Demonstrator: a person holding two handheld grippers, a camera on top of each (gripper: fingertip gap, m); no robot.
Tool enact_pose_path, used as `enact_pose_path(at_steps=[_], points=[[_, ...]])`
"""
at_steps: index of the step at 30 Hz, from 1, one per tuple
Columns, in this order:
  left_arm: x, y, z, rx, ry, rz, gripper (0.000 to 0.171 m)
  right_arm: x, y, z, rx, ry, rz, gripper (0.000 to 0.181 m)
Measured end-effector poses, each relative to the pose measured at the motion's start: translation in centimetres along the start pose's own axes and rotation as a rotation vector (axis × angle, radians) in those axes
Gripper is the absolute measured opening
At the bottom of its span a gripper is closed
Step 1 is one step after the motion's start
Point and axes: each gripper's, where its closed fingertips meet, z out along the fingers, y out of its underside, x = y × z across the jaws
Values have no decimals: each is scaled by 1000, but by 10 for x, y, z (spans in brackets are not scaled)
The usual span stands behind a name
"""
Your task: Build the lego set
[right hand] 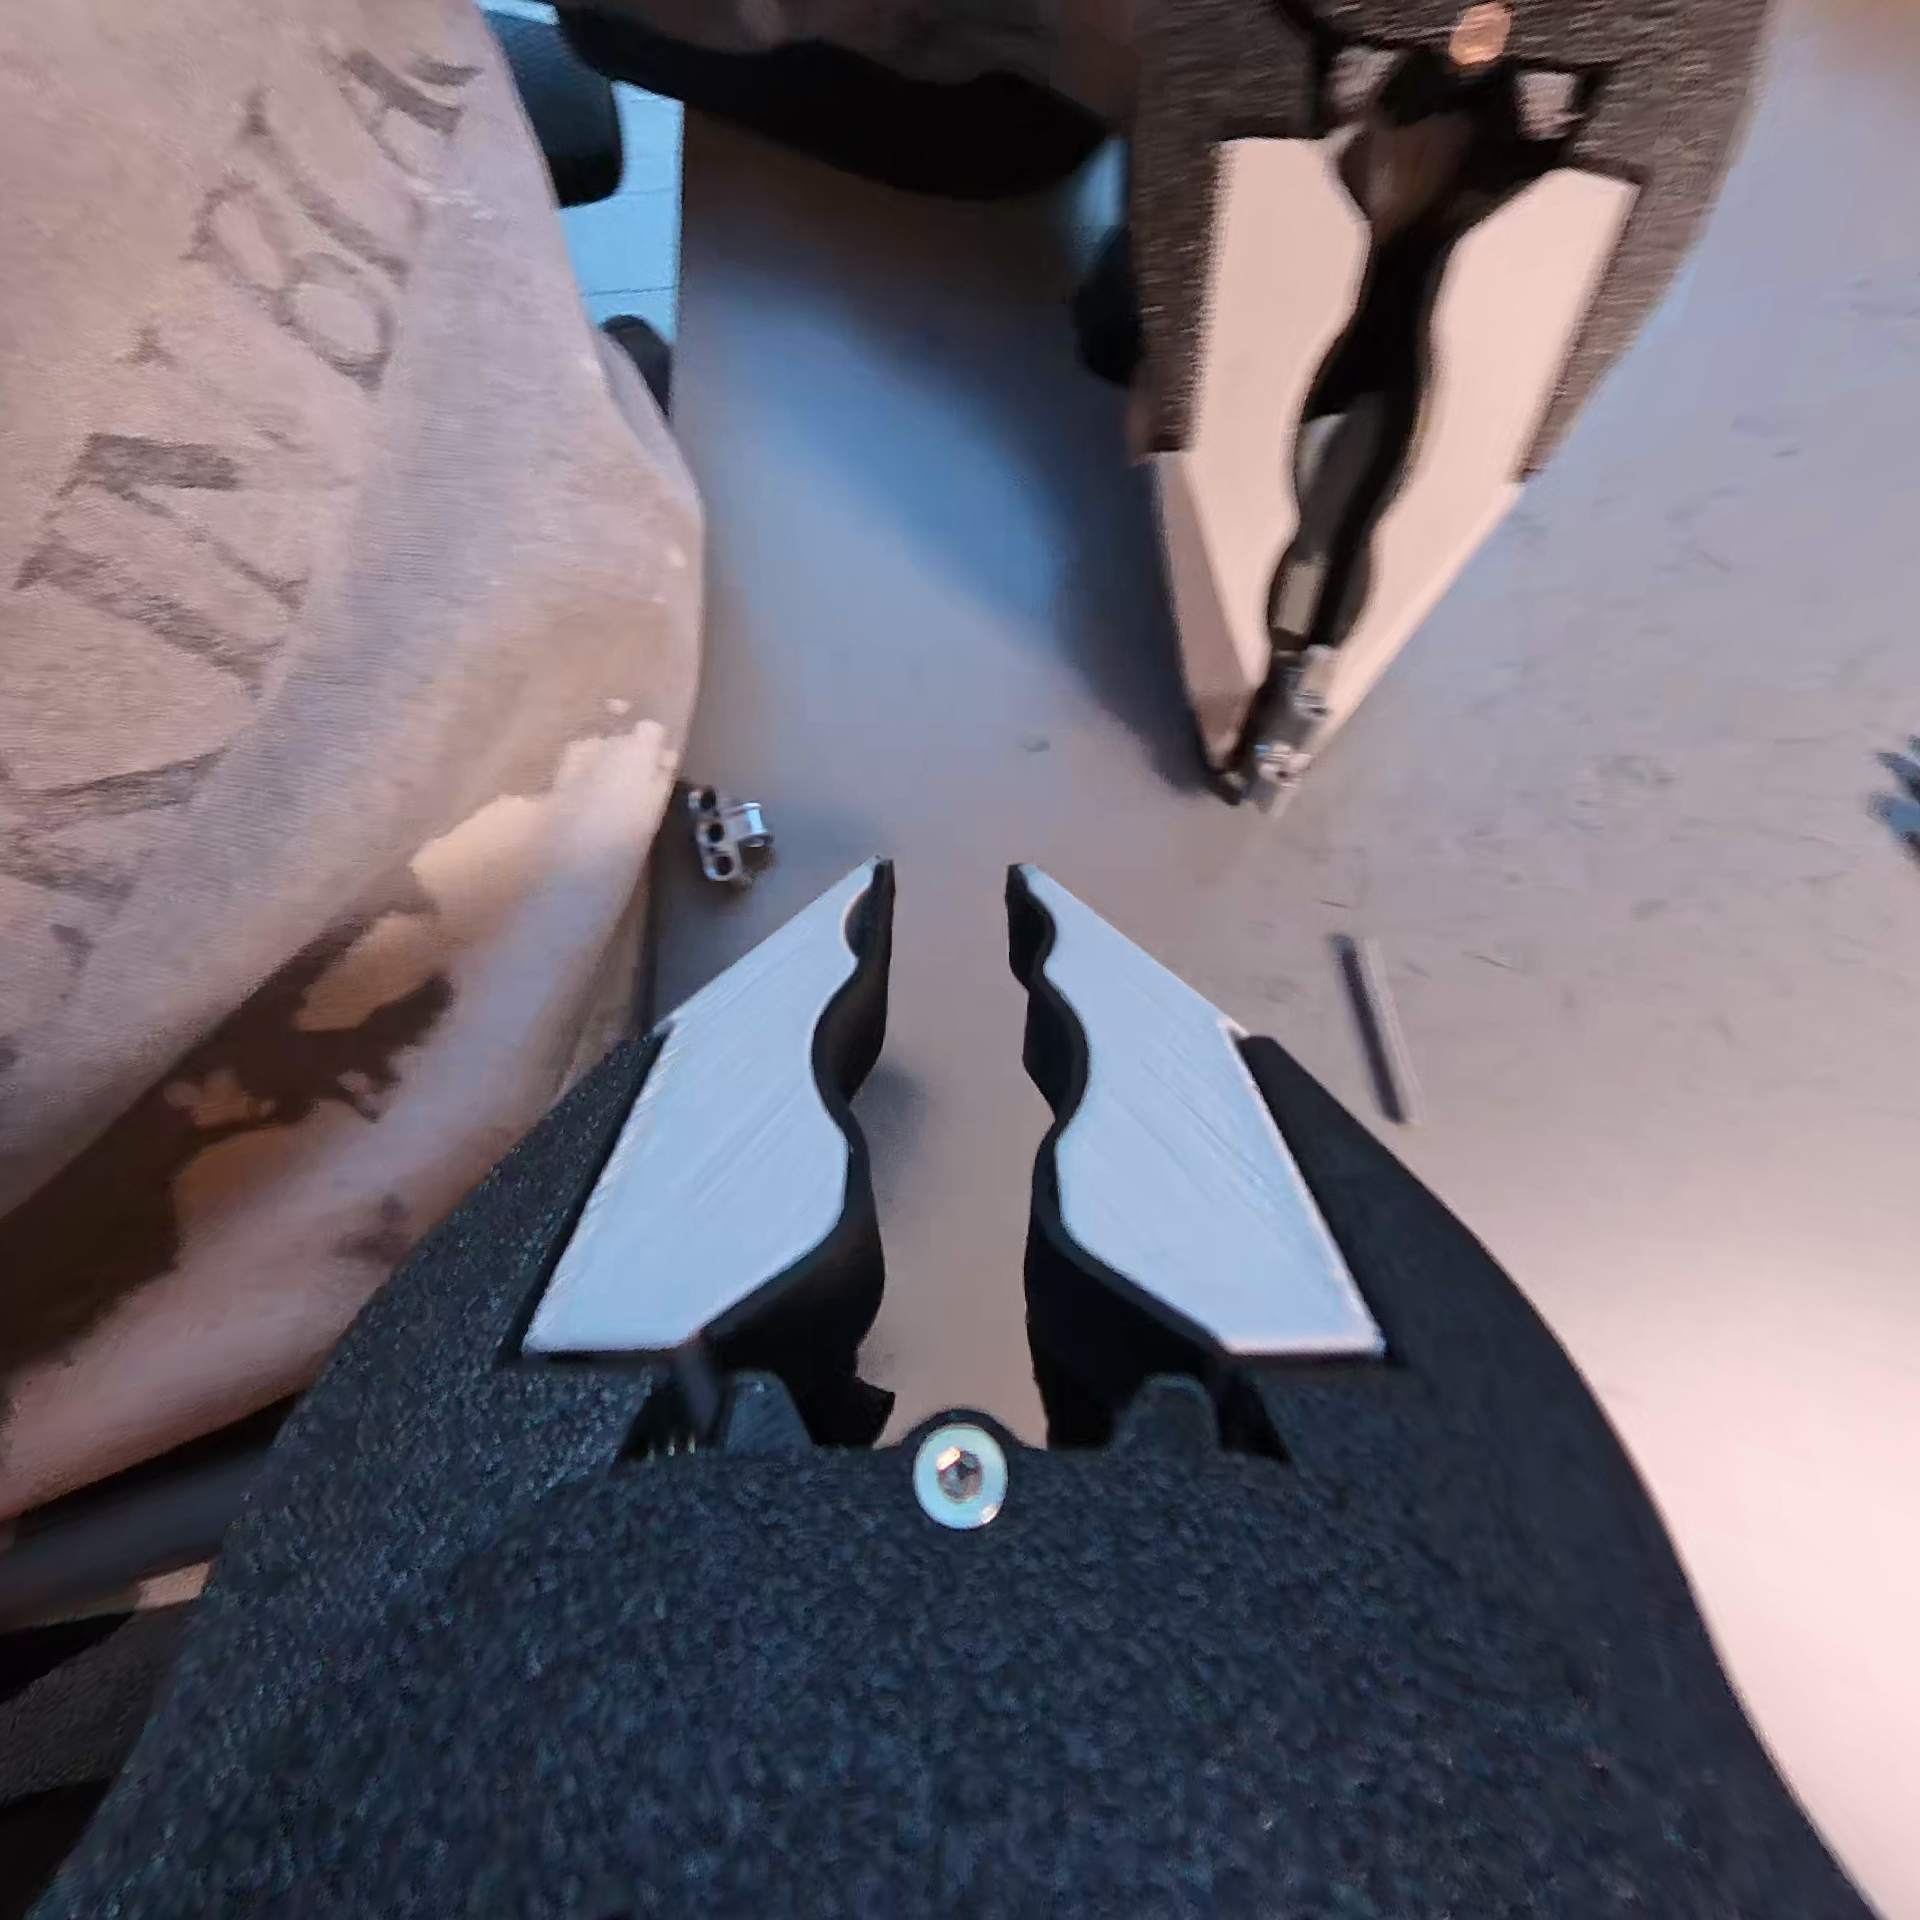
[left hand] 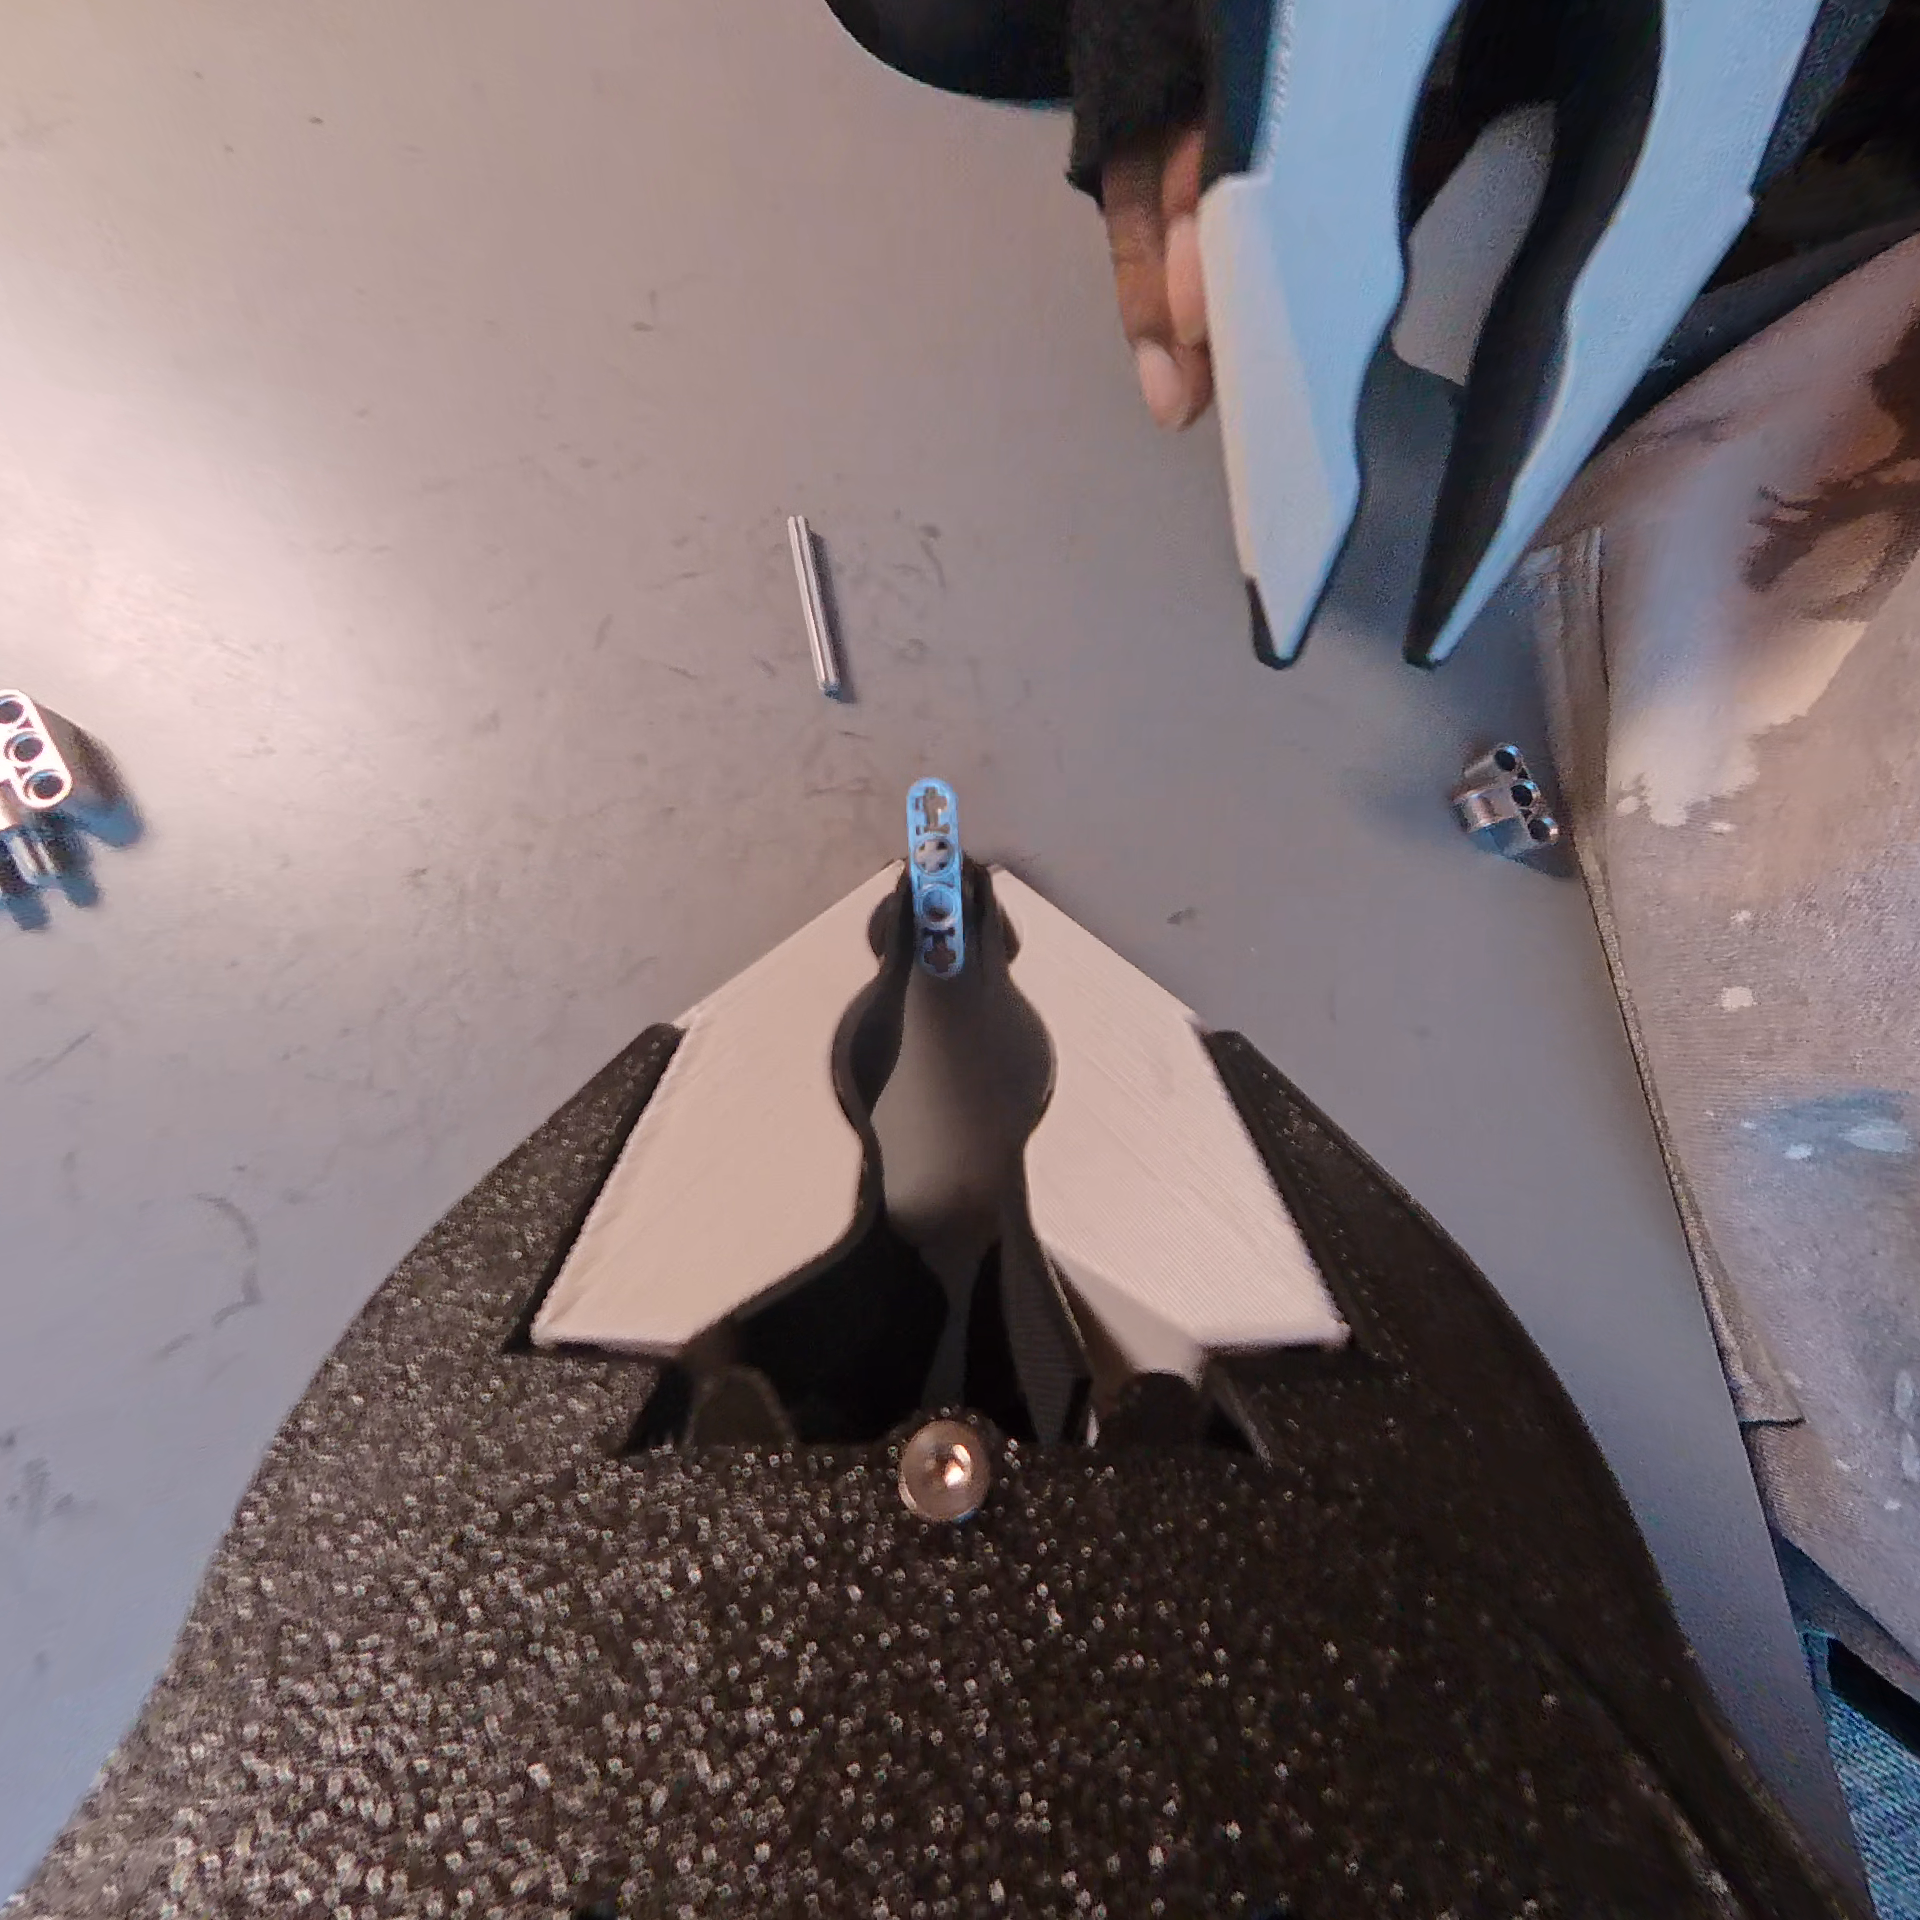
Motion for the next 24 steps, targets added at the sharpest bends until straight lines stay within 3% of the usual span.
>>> enact_pose_path(at_steps=[1,10,24], points=[[0,0,0,-1,-1,1,9,-9,1,4,-6,-18,-23,20],[-2,2,-2,-11,-34,20,10,-47,3,25,-66,-124,-96,19],[-7,-1,-7,-10,-62,61,7,-32,10,30,-103,-89,-149,0]])
